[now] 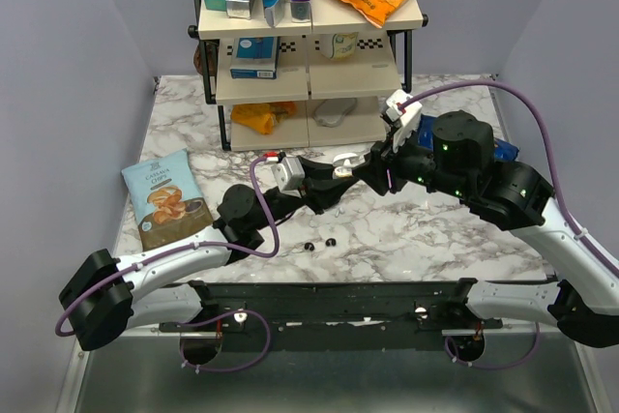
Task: Insert the wireless bluetooth earbuds into the charging case
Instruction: Adjust the earbud with the charging case.
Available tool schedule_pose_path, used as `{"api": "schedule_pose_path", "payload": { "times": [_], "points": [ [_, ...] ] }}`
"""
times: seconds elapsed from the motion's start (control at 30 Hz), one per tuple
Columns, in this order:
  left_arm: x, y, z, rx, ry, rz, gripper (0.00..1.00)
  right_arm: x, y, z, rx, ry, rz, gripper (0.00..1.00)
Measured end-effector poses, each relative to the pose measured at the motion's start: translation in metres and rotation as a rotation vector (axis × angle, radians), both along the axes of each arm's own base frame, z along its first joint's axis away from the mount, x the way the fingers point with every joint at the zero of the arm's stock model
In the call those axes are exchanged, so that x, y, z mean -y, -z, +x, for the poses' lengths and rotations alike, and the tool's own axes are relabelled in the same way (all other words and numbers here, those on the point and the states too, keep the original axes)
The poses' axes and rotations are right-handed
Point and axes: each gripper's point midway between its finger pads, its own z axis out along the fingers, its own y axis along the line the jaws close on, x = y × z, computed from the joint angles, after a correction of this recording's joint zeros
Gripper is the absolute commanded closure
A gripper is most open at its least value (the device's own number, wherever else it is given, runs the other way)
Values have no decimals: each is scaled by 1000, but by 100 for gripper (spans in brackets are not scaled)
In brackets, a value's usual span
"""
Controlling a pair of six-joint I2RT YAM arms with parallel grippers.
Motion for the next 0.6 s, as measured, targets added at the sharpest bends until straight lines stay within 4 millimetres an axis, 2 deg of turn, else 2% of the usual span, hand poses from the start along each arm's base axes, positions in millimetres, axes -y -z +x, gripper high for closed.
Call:
{"api": "schedule_pose_path", "payload": {
  "times": [0.6],
  "points": [
    [0,-1,0,2,1,-2,100,-6,2,4,-1,0,-1,48]
  ]
}}
